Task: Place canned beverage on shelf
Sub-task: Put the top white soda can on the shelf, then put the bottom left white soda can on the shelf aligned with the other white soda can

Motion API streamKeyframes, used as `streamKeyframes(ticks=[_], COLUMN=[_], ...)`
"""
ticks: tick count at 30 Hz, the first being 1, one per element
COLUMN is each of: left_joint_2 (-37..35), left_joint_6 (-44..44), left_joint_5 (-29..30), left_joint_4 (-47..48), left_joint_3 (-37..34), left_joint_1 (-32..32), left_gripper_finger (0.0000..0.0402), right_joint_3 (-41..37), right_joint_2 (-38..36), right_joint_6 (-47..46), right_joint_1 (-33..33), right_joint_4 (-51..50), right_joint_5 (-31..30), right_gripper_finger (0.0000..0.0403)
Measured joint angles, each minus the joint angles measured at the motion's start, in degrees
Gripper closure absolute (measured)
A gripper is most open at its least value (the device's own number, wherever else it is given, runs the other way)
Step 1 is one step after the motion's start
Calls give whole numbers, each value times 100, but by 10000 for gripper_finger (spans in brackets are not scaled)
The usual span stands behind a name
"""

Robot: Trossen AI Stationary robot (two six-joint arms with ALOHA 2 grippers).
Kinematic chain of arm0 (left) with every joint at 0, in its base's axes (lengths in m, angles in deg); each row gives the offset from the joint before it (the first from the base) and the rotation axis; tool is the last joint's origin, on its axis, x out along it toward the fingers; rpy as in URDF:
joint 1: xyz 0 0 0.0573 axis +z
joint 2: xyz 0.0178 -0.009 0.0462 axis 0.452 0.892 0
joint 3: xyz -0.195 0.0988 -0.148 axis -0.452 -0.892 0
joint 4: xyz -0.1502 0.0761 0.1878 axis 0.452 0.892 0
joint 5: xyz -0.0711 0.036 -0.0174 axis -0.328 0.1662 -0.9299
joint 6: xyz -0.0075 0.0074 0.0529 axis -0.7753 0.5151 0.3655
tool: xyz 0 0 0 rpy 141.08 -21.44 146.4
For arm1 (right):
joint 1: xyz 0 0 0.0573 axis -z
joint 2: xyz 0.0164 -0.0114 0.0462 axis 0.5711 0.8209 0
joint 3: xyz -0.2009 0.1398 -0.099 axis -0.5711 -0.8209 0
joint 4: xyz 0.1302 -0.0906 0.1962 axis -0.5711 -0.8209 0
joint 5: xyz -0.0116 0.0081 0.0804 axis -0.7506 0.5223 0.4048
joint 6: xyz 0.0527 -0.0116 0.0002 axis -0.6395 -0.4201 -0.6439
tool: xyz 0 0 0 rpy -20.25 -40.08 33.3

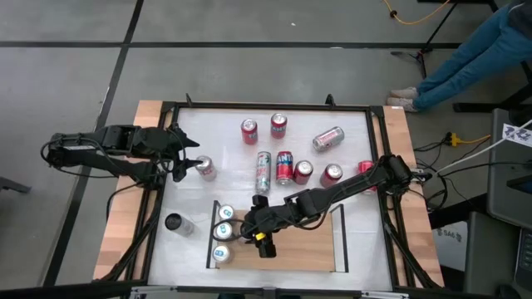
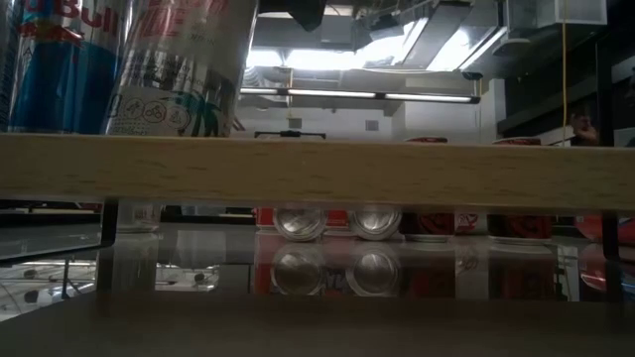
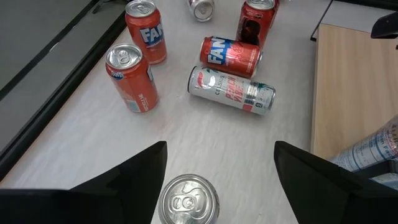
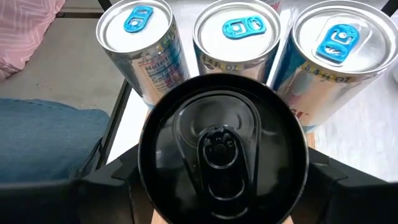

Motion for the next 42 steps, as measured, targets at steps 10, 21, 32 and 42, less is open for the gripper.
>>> streamKeyframes(ticks=[10, 21, 32, 42], left_joint_2=[0, 1, -1, -1], left_joint_6=[0, 0, -2, -4], left_joint_5=[0, 0, 0, -69], left_joint_4=[0, 2, 2, 0], left_joint_3=[0, 0, 0, 0], left_joint_1=[0, -1, 0, 1], left_gripper_finger=[114, 114, 114, 114], right_joint_3=[0, -6, -13, -13], right_joint_2=[4, 16, 31, 10], right_joint_6=[6, 36, 37, 31], right_joint_1=[-2, 0, 9, 43], right_joint_4=[0, -56, -26, -97], right_joint_5=[0, 0, -22, 4], right_gripper_finger=[148, 93, 37, 40])
